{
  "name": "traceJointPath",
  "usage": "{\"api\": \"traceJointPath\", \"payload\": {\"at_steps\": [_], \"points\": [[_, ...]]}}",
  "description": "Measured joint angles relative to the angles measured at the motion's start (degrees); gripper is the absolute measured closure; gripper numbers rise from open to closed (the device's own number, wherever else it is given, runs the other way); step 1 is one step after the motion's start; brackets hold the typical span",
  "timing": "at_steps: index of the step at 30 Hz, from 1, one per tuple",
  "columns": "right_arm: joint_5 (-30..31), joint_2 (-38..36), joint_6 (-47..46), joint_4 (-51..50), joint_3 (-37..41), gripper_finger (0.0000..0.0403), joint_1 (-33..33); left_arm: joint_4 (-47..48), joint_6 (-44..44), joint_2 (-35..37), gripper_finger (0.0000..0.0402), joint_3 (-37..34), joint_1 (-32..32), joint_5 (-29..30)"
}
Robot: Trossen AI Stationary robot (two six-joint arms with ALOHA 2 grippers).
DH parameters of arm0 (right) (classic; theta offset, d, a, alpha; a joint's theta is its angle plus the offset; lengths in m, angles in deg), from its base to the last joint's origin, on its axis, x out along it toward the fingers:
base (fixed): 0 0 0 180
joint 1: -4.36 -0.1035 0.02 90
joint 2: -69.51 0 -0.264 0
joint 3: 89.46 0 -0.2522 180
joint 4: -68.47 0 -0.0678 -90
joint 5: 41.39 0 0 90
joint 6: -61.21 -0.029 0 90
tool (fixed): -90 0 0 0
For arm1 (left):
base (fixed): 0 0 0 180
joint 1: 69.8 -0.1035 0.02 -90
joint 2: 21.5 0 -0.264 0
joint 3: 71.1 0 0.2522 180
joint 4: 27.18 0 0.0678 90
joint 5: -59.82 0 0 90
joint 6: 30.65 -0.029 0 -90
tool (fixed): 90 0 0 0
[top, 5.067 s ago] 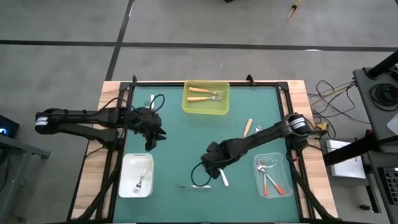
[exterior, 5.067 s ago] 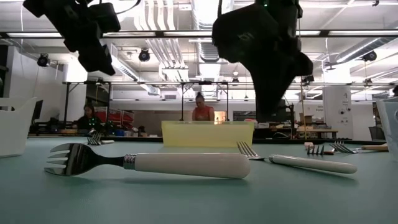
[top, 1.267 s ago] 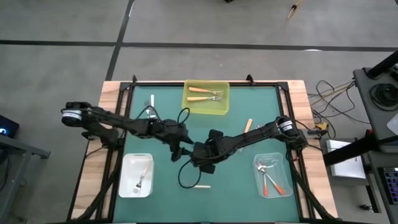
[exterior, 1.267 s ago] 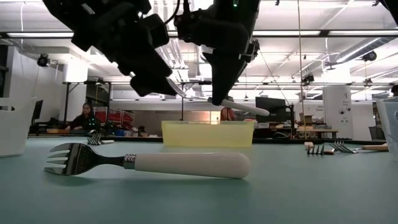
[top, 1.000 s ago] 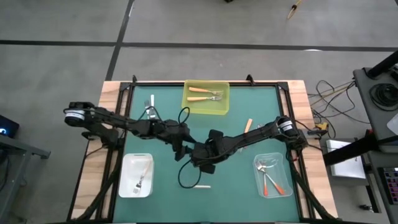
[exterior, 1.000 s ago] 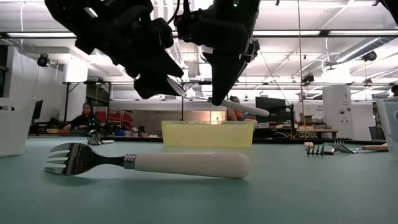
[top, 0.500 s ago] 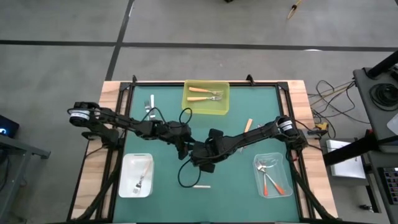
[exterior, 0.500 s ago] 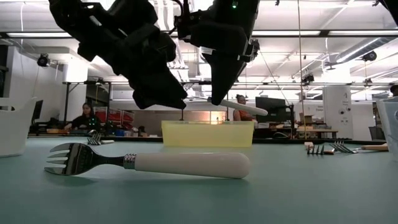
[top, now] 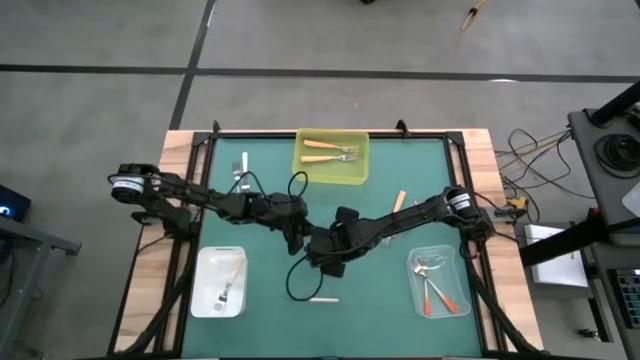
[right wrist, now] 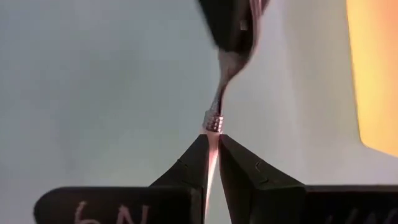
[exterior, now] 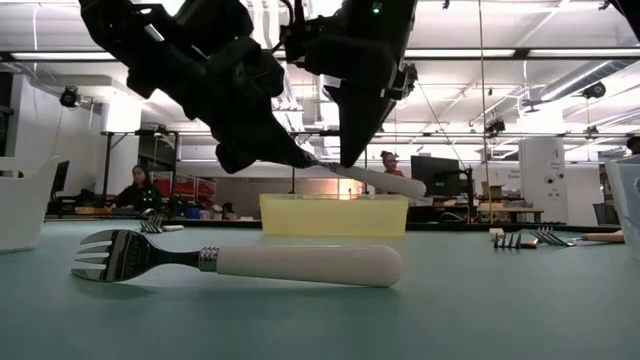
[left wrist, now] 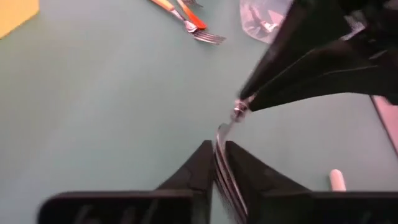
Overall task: Sort silverware by color (type)
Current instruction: Put the white fork into the white bin
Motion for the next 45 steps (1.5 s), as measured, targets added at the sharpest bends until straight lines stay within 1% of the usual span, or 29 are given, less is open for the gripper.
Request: {"api": "traceJointPath", "payload": {"at_steps": [1,5,11,14,19,23,27,30,34,37,41,45], "points": [[-0.1,0.0,0.1,0.1,0.0,0.0378,0.0,0.1,-0.1,0.0,0.0392,0.0,0.0,0.1],[-0.4,0.0,0.2,0.7,0.0,0.037,-0.1,0.1,-0.6,0.0,0.04,0.0,0.0,0.0],[-0.3,0.0,-1.8,1.1,0.0,0.0366,-0.1,0.0,-1.7,0.2,0.0401,0.0,0.0,0.0],[-0.1,-0.3,-2.7,0.6,0.0,0.0364,0.0,0.0,-2.8,0.6,0.0401,0.0,0.0,1.4],[0.0,-2.2,-3.9,-1.0,0.0,0.0364,0.0,0.1,-4.6,2.5,0.0401,0.0,-1.2,1.8],[0.4,-5.4,-4.9,-1.2,0.0,0.0364,-0.1,0.3,-5.4,3.9,0.0401,-0.5,-2.7,1.8],[5.5,-9.7,-4.9,-1.1,0.0,0.0365,-0.9,-2.9,-5.8,6.7,0.0401,-3.4,-3.7,1.7],[12.4,-13.5,-4.8,-0.6,0.1,0.0365,-2.5,-7.1,-6.0,10.4,0.0401,-6.7,-4.0,1.7],[22.8,-18.1,-4.5,0.4,0.7,0.0365,-5.9,-13.0,-6.9,17.1,0.0401,-10.6,-4.0,1.7],[29.7,-21.2,-3.6,2.9,2.9,0.0365,-9.1,-17.1,-6.9,22.3,0.0401,-12.8,-4.0,1.6],[34.8,-24.6,0.3,10.7,7.9,0.0365,-12.8,-21.1,-8.4,28.8,0.0401,-14.5,-4.0,1.5],[35.9,-27.4,9.1,27.1,15.7,0.0365,-14.1,-25.4,-10.2,33.1,0.0402,-15.1,-4.0,1.0]]}}
